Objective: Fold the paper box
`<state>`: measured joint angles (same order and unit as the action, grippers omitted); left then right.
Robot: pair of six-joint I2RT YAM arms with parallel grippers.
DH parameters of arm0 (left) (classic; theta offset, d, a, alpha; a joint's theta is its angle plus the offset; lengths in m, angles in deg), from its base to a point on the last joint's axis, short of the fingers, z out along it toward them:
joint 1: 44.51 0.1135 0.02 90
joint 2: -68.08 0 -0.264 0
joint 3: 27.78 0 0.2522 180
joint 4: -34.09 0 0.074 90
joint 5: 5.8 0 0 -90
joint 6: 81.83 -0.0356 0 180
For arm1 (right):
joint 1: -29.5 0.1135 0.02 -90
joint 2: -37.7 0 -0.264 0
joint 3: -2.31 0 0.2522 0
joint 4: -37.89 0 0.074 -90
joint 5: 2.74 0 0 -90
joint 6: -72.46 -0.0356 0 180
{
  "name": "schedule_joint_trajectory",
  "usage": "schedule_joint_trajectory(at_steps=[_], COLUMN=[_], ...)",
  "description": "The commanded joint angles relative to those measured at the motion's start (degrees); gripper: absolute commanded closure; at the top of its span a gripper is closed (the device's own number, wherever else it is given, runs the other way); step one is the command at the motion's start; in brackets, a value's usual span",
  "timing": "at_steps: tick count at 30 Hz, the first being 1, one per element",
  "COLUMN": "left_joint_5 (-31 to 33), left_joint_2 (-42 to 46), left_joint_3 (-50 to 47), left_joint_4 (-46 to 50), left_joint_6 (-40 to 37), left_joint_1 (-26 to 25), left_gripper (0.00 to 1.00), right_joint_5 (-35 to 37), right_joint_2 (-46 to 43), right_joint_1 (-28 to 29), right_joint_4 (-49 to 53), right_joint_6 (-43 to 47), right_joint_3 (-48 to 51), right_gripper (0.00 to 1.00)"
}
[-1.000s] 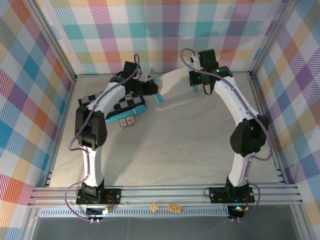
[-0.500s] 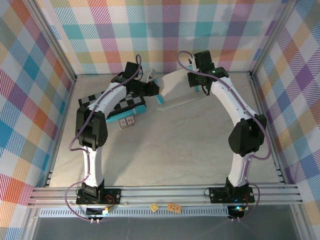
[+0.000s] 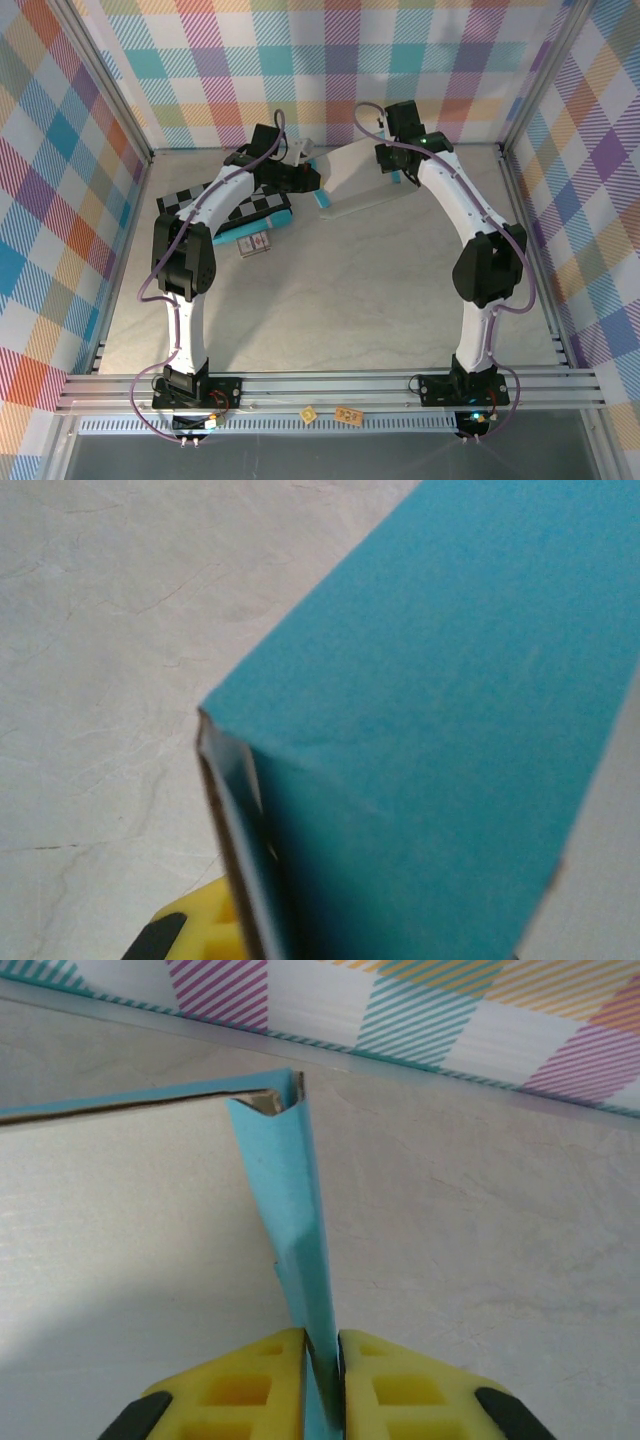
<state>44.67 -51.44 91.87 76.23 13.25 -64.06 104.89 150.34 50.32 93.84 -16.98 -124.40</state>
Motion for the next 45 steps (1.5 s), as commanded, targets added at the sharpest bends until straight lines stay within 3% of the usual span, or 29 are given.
schedule_joint_trajectory(at_steps=[1, 7, 9, 18, 24, 29, 34, 38, 45], left_joint_5=[-5.1, -4.8, -4.5, 2.7, 5.9, 7.2, 7.8, 8.0, 7.3], left_joint_2=[3.0, 2.7, 2.7, 2.0, 2.2, 3.0, 4.0, 4.7, 5.0], left_joint_3=[0.8, 1.0, 1.1, 2.6, 2.4, 1.6, 1.4, 0.7, 0.1], left_joint_4=[-2.5, -2.4, -2.3, -0.4, -1.1, -2.4, -2.8, -3.0, -3.2], left_joint_6=[-1.5, -1.3, -1.3, 0.1, 1.4, 1.9, 2.0, 1.9, 1.9], left_joint_1=[-1.6, -1.8, -1.9, -3.0, -4.5, -4.7, -4.7, -4.9, -4.9], left_gripper=[1.0, 1.0, 1.0, 1.0, 1.0, 1.0, 1.0, 1.0, 1.0], right_joint_5=[0.6, 1.2, 2.9, 28.1, 33.0, 31.3, 19.1, 15.3, 11.8], right_joint_2=[1.9, 2.3, 2.4, 4.2, 5.0, 4.4, 1.7, 0.8, 0.6], right_joint_1=[0.3, 0.3, 0.6, 4.3, 6.6, 7.3, 4.9, 3.6, 1.6], right_joint_4=[2.1, 2.5, 2.9, 6.8, 6.8, 6.8, 6.6, 7.2, 8.3], right_joint_6=[-1.2, -1.8, -2.0, -7.5, -8.4, -8.6, -8.8, -8.9, -10.2], right_joint_3=[-1.2, -2.1, -2.6, -4.4, -5.3, -5.3, -5.0, -6.1, -7.1], right_gripper=[0.83, 1.0, 1.0, 1.0, 1.0, 1.0, 1.0, 1.0, 0.81])
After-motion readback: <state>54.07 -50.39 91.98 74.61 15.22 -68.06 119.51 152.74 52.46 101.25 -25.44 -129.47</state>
